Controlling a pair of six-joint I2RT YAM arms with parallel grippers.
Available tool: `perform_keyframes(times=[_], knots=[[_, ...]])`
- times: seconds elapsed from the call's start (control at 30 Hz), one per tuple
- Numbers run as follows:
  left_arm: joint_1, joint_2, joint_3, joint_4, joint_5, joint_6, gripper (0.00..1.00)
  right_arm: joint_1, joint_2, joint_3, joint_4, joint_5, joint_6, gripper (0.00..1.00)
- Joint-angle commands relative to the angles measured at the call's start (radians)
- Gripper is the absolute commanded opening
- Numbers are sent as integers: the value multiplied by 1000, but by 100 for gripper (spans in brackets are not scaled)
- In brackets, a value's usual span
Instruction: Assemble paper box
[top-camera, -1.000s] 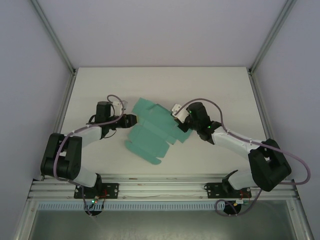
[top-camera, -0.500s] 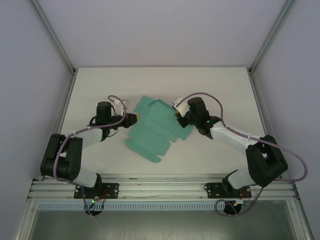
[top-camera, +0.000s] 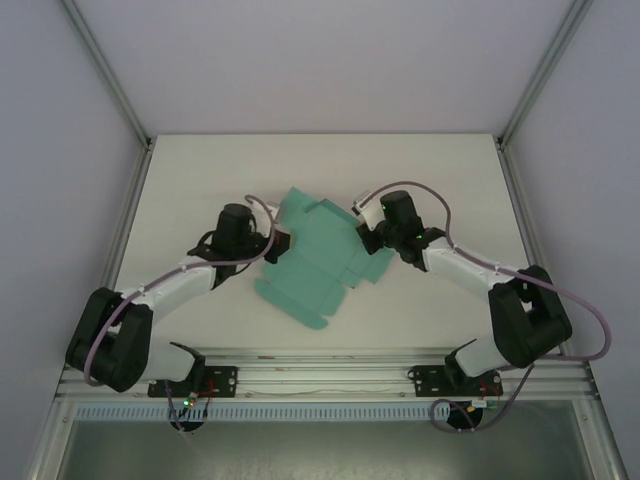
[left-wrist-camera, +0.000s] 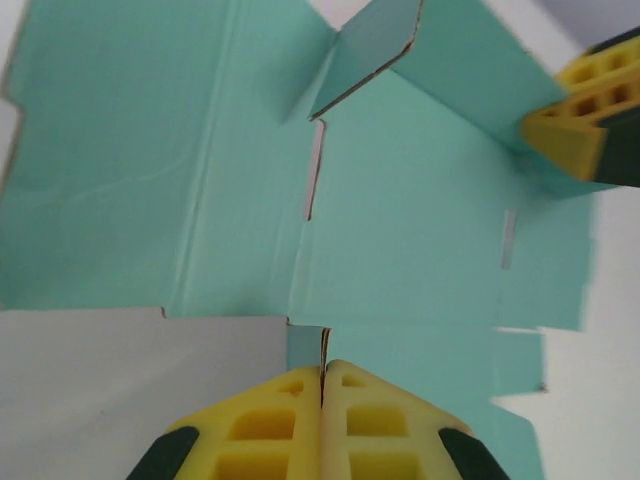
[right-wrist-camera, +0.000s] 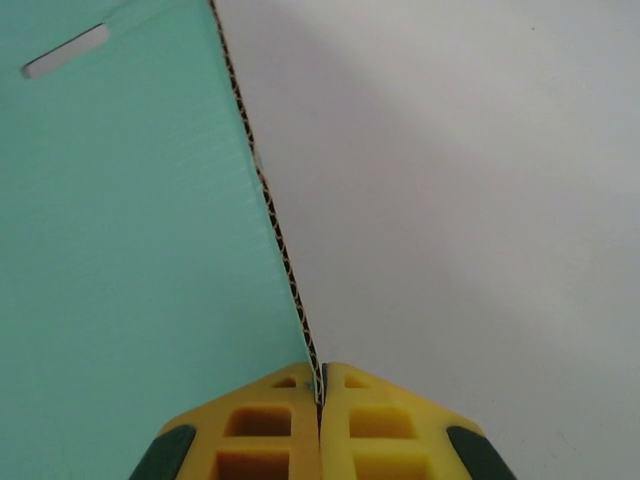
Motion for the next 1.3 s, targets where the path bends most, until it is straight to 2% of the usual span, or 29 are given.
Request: perform_keyframes(times=[0.0,0.07,0.2,0.27,0.37,0.47,0.57,0.67,0.7,0.73,0.93,1.03,1.13,1.27], knots=[[-99,56,66,-105,-251,62,0,8,-62,6,33,-12,4,0],[-138,89,66,-76,-266,64,2,19,-69,8,26,-2,-5,0],[-172,148,89,-64,-240,66,25,43,-75,0,23,27,-32,0],[-173,173,89,-44,-195,60,31,47,-73,-6,29,36,-43,0],[-172,211,90,-1,-124,44,36,54,-71,-15,33,50,-66,0],[-172,244,102,18,-88,40,37,62,-71,-17,33,68,-92,0],[-172,227,108,13,-51,31,42,68,-75,-17,31,90,-129,0],[-172,132,72,15,-27,25,68,78,-85,-6,16,139,-202,0],[-171,85,52,15,-34,22,86,85,-88,1,2,165,-239,0],[-171,39,36,9,-54,15,99,92,-89,9,-9,187,-271,0],[-129,-220,-4,-127,-293,-128,100,180,-69,22,20,376,-532,0],[-45,-283,20,-226,-400,-241,100,233,-30,17,105,492,-661,0],[66,-280,40,-279,-413,-314,100,284,14,-19,262,578,-798,0],[188,-224,61,-294,-385,-381,100,325,63,-82,516,621,-946,0]])
